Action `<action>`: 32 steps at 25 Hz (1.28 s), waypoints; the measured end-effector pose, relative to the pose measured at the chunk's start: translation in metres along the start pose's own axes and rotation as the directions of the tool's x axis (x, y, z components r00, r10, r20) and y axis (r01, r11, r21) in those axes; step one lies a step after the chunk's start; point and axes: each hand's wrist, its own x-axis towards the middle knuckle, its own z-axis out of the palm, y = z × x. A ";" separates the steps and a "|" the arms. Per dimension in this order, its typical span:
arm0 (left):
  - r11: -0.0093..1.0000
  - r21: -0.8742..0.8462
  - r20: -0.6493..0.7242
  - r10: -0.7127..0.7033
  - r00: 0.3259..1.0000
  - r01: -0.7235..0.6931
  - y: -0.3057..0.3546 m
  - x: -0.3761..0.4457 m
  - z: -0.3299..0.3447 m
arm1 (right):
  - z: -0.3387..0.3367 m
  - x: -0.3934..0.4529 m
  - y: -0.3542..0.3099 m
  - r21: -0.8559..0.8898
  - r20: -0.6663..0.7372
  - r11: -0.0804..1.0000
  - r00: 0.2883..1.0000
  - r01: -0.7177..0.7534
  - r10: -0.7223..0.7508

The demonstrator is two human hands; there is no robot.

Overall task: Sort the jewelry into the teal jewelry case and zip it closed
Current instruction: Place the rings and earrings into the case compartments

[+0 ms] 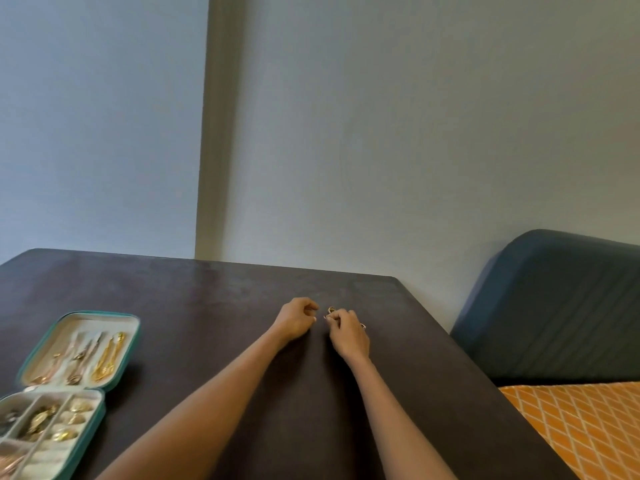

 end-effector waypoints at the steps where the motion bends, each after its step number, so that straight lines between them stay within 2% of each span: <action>1: 0.999 -0.027 -0.009 0.019 1.000 -0.019 0.001 -0.006 -0.001 | -0.002 -0.003 -0.003 0.177 0.038 0.984 0.999 -0.017 0.011; 3: 0.993 -0.107 -0.050 0.047 0.998 -0.052 0.002 -0.019 -0.004 | -0.009 -0.013 -0.010 0.516 0.145 0.852 0.989 -0.094 0.021; 5: 0.978 -0.193 -0.116 0.062 0.991 -0.084 0.005 -0.032 -0.010 | -0.013 -0.026 -0.018 0.702 0.261 0.683 0.965 -0.201 0.016; 7: 0.964 -0.248 -0.165 0.058 0.985 -0.099 0.008 -0.047 -0.019 | -0.012 -0.038 -0.024 0.790 0.327 0.548 0.945 -0.274 0.001; 10: 0.968 -0.228 -0.168 0.065 0.984 -0.103 0.007 -0.072 -0.038 | -0.008 -0.061 -0.040 0.852 0.313 0.443 0.950 -0.280 -0.001; 12: 0.975 -0.202 -0.151 0.066 0.986 -0.096 0.003 -0.091 -0.053 | -0.006 -0.079 -0.053 0.869 0.227 0.457 0.974 -0.190 -0.026; 14: 0.977 -0.199 -0.140 0.053 0.989 -0.080 -0.005 -0.106 -0.069 | -0.003 -0.095 -0.064 0.849 0.130 0.521 0.991 -0.087 -0.045; 16: 0.981 -0.185 -0.130 0.028 0.991 -0.052 -0.014 -0.126 -0.090 | 0.000 -0.112 -0.080 0.831 0.106 0.555 0.990 -0.037 -0.093; 20: 0.997 -0.066 -0.091 0.042 0.995 -0.048 -0.034 -0.168 -0.143 | 0.011 -0.144 -0.125 0.762 0.135 0.645 0.960 0.059 -0.247; 25: 0.998 0.043 0.036 0.037 0.999 -0.038 -0.057 -0.213 -0.212 | 0.041 -0.182 -0.175 0.716 0.181 0.686 0.915 0.129 -0.361; 28: 0.992 0.127 0.078 0.004 0.997 -0.014 -0.076 -0.236 -0.230 | 0.065 -0.200 -0.189 0.659 0.229 0.730 0.876 0.180 -0.424; 32: 0.934 0.357 0.124 -0.074 0.989 0.025 -0.092 -0.247 -0.233 | 0.083 -0.215 -0.187 0.589 0.304 0.787 0.852 0.183 -0.425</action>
